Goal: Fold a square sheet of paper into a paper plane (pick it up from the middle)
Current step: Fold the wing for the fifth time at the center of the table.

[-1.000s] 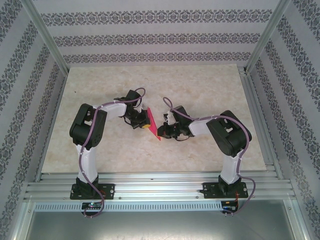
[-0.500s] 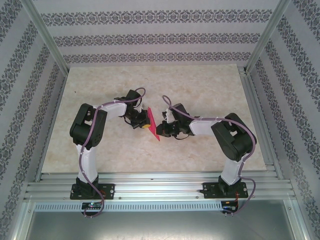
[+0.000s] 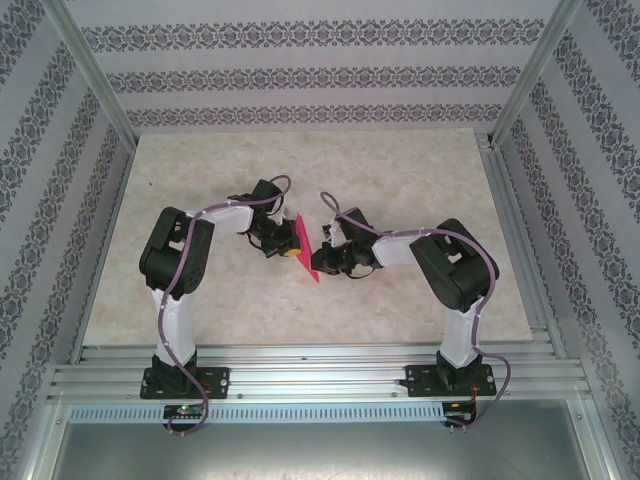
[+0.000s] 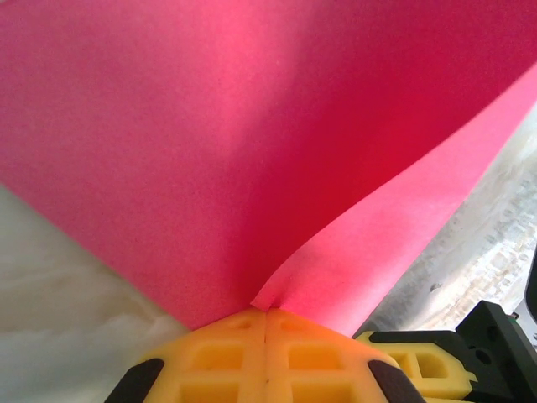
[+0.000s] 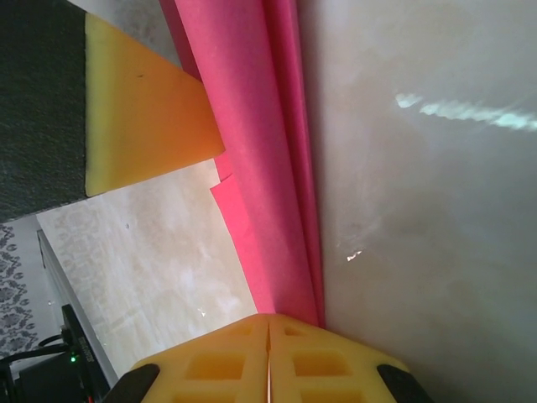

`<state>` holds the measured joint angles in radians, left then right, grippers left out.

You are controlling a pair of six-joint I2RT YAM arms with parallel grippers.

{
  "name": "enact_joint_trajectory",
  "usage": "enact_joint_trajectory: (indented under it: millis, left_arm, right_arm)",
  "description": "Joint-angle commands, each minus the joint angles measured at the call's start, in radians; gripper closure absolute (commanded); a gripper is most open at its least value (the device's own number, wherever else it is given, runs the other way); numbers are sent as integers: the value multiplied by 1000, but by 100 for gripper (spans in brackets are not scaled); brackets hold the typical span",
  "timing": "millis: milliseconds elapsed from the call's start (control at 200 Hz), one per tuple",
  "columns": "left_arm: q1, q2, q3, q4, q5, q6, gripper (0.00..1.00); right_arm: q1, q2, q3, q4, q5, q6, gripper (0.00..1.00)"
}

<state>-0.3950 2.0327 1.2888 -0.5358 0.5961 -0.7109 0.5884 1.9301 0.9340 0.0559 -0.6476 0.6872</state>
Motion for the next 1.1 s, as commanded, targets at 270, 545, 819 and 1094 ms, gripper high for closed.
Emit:
enact_joint_trajectory:
  millis: [270, 545, 819, 1094]
  left_arm:
    - [0, -94, -88, 7, -18, -28, 100]
    - [4, -79, -75, 47, -25, -36, 92]
    - [8, -61, 14, -25, -21, 19, 71]
    - [19, -238, -26, -91, -163, -16, 59]
  right_arm:
    - [0, 28, 2, 19, -20, -3, 90]
    - [5, 32, 29, -86, 23, -46, 91]
    - [14, 33, 39, -94, 42, -32, 91]
    - [14, 27, 48, -123, 47, -46, 93]
